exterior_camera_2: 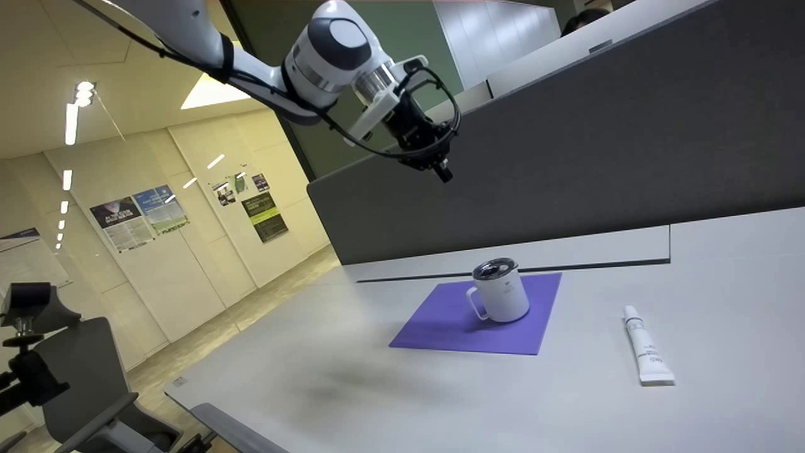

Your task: Close the lid of the flask

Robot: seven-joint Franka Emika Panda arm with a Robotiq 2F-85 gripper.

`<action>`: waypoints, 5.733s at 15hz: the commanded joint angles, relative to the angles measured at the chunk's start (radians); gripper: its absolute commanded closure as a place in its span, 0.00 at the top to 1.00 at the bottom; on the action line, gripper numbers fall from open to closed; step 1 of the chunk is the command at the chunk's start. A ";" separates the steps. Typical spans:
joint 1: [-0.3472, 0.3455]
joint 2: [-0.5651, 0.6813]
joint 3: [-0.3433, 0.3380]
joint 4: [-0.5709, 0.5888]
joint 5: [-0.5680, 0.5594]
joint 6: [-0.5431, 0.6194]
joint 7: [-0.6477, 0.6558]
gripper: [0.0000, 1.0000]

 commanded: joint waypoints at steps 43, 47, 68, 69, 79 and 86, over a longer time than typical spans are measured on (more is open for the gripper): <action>-0.001 0.391 -0.080 0.130 0.090 0.113 -0.028 0.00; 0.003 0.392 -0.078 0.128 0.089 0.120 -0.029 0.00; -0.024 0.407 -0.032 0.130 0.174 0.084 -0.067 0.00; -0.022 0.407 -0.038 0.129 0.172 0.086 -0.062 0.00; -0.118 0.312 0.050 0.111 0.385 0.252 -0.128 0.00; -0.085 0.266 0.019 0.207 0.332 -0.099 -0.149 0.27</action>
